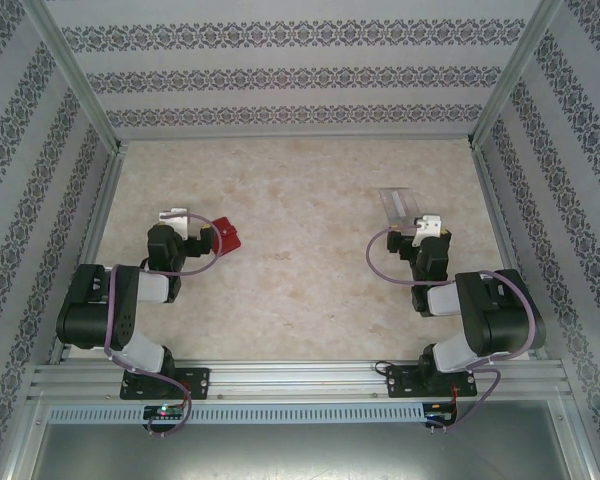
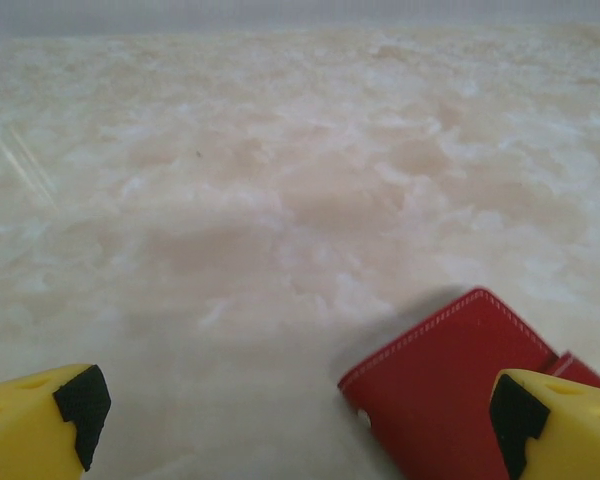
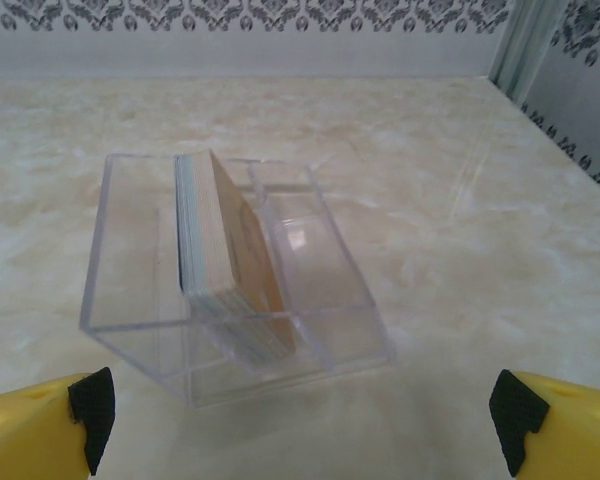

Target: Put the credit cards into the card holder

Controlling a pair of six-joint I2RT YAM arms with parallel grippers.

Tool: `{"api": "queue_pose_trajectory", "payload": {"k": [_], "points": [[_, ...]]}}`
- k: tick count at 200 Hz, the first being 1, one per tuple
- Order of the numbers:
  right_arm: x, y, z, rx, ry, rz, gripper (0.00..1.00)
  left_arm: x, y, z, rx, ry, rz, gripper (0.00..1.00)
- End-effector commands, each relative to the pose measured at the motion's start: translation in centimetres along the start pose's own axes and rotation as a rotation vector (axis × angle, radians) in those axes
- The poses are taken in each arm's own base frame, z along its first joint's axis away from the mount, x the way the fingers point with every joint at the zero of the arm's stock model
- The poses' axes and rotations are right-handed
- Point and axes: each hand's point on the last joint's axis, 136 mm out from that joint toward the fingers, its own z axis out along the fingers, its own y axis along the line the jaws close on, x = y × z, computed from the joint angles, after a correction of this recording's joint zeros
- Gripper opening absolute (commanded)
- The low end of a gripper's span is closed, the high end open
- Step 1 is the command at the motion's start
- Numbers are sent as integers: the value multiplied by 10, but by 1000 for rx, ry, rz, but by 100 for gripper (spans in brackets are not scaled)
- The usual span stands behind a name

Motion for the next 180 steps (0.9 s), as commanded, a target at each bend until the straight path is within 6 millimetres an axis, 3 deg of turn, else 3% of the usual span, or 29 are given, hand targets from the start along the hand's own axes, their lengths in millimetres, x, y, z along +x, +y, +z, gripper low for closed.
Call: {"api": "queue_pose_trajectory", "payload": {"k": [1, 23, 41, 45, 85, 180], "points": [[-22, -11, 12, 86, -29, 34, 98, -1, 2, 3, -1, 9, -20, 99], [-22, -1, 14, 45, -17, 4, 98, -1, 1, 4, -6, 18, -8, 100], [-15, -5, 14, 65, 11, 5, 98, -2, 1, 4, -6, 16, -7, 100], [-26, -4, 18, 61, -11, 12, 98, -1, 1, 4, -6, 18, -6, 100], [-27, 10, 18, -8, -12, -22, 98, -2, 0, 4, -7, 17, -5, 99], [-26, 16, 19, -47, -6, -33, 98, -2, 0, 4, -8, 17, -5, 99]]}}
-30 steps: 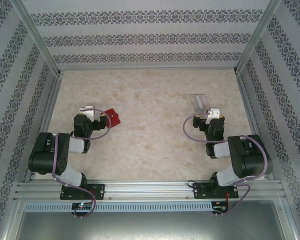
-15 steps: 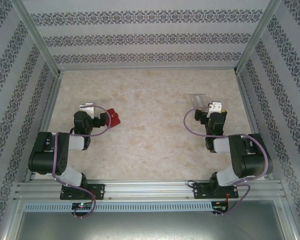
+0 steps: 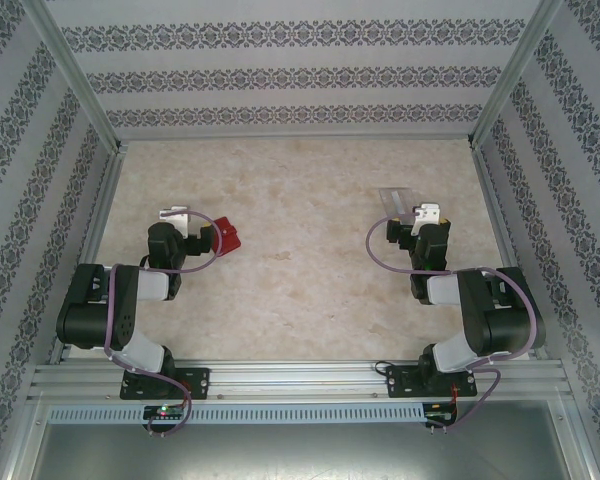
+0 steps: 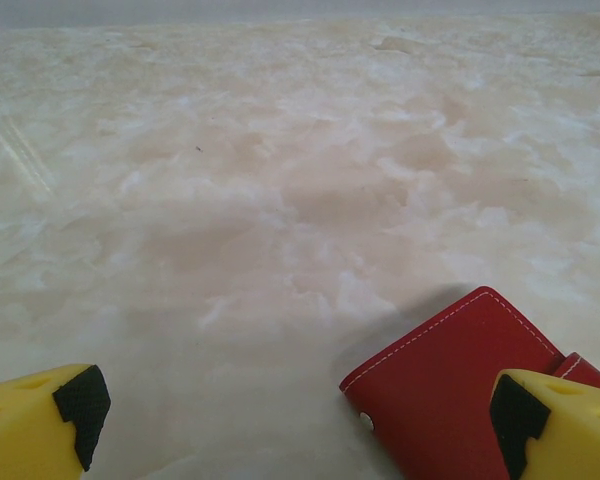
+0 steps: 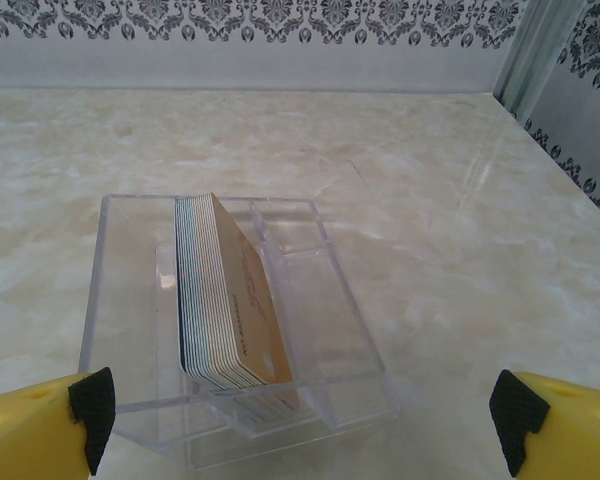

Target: Put the credit cards into the card holder

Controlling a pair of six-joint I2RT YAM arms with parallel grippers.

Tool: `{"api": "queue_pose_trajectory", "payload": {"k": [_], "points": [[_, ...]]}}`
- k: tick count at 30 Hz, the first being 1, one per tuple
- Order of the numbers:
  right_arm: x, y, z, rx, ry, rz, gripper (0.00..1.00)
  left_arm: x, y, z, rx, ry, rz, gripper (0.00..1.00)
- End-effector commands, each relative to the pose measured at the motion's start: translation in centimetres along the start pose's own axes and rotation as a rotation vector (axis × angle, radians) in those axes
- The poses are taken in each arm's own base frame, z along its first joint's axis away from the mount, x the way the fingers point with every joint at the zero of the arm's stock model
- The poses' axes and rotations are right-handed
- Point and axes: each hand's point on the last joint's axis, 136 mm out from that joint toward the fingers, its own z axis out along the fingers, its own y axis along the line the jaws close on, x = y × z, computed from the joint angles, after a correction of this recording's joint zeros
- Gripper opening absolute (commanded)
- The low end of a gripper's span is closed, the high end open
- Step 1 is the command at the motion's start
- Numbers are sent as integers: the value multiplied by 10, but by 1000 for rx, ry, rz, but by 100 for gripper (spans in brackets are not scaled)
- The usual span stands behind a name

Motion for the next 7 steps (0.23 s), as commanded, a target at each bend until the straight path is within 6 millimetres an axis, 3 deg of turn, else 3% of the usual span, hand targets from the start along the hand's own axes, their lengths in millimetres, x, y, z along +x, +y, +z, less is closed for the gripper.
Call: {"api": "queue_pose_trajectory", "payload": {"k": [1, 7], "points": [[-11, 8, 3, -33, -25, -11, 98, -6, 0, 2, -4, -12, -5, 99], [-11, 8, 2, -30, -27, -10, 98, -6, 0, 3, -4, -10, -5, 99]]}}
